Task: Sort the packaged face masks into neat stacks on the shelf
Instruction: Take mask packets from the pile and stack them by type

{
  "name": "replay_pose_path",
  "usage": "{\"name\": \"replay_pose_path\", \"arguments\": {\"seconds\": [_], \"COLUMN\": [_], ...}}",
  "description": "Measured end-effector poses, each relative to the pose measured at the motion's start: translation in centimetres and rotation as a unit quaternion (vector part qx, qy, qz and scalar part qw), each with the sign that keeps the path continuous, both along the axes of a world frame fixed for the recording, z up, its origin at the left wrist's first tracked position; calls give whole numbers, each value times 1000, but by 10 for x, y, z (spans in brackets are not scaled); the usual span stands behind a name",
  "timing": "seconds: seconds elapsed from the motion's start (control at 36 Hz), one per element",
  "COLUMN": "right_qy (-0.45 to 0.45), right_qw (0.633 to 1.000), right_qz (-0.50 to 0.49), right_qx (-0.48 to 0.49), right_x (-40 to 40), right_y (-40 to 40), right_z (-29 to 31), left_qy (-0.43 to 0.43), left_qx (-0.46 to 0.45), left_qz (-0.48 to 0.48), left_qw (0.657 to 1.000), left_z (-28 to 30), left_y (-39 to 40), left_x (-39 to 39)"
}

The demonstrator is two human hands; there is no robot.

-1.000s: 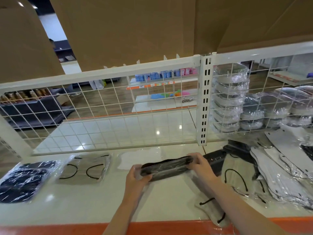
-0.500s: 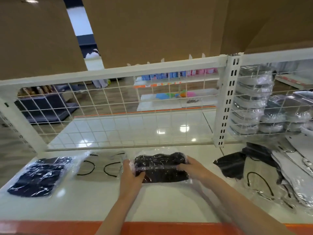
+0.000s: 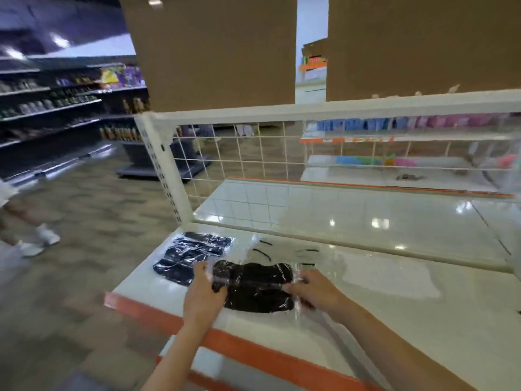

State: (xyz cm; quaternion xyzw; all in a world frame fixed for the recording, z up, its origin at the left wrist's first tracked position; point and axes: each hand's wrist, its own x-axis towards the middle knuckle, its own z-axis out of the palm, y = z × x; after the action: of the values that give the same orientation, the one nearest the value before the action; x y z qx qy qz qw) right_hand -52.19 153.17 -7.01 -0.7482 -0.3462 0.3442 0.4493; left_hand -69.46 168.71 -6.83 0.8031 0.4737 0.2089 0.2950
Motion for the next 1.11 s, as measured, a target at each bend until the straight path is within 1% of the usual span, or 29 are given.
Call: {"name": "replay_pose_path", "arguments": {"seconds": [0.03, 0.11, 0.14, 0.17, 0.22, 0.25, 0.33, 0.39, 0.42, 0.5, 0.56, 0.61, 0.67, 0.72, 0.81, 0.83, 0.92, 0.97, 1.06, 1.11], "right_qy": [-6, -2, 14, 30, 49, 52, 84, 95, 93, 74, 113, 148, 153, 103, -45, -78, -199, -263, -328, -367], "right_qw": [1000, 1000, 1000, 999, 998, 998, 995, 995, 995, 995, 989, 984, 984, 989, 992, 990, 969, 953, 932, 915], "right_qz": [4, 4, 1, -2, -13, -21, -39, -39, -30, -5, -6, -19, -13, 8, 33, 42, 73, 82, 77, 63], "right_qx": [1, 10, 17, 22, 24, 27, 23, 15, 7, -70, -99, -98, -95, -110, -113, -113, -127, -130, -133, -155], "right_x": [-7, -25, -31, -36, -46, -50, -64, -72, -75, -81, -83, -84, -83, -80, -68, -63, -47, -34, -17, -3], "right_y": [12, 45, 55, 65, 89, 101, 139, 160, 169, 185, 189, 189, 187, 181, 169, 162, 140, 120, 88, 63], "right_z": [-1, -3, -2, -1, -1, 0, 2, 2, 1, -6, -10, -8, -5, 1, 6, 8, 15, 20, 26, 29], "left_qy": [7, 68, 72, 56, 30, 40, 110, 175, 190, 201, 204, 206, 209, 214, 224, 231, 260, 277, 283, 289], "left_qx": [14, 93, 116, 132, 152, 152, 131, 139, 142, 147, 151, 156, 162, 164, 163, 165, 180, 196, 222, 230], "left_qz": [13, 75, 91, 88, 44, 11, -86, -134, -150, -178, -183, -184, -194, -203, -217, -224, -257, -281, -312, -338], "left_qw": [1000, 990, 986, 986, 987, 987, 981, 965, 960, 952, 950, 948, 945, 941, 936, 932, 913, 898, 879, 866], "left_z": [-1, -2, -3, -3, -3, -4, -9, -13, -15, -20, -22, -23, -23, -23, -22, -22, -19, -18, -18, -19], "left_y": [8, 27, 32, 35, 38, 39, 39, 40, 40, 41, 41, 42, 42, 40, 35, 32, 21, 11, -7, -22], "left_x": [-8, -27, -33, -39, -46, -48, -49, -50, -52, -55, -55, -55, -52, -49, -39, -35, -17, -3, 18, 35]}}
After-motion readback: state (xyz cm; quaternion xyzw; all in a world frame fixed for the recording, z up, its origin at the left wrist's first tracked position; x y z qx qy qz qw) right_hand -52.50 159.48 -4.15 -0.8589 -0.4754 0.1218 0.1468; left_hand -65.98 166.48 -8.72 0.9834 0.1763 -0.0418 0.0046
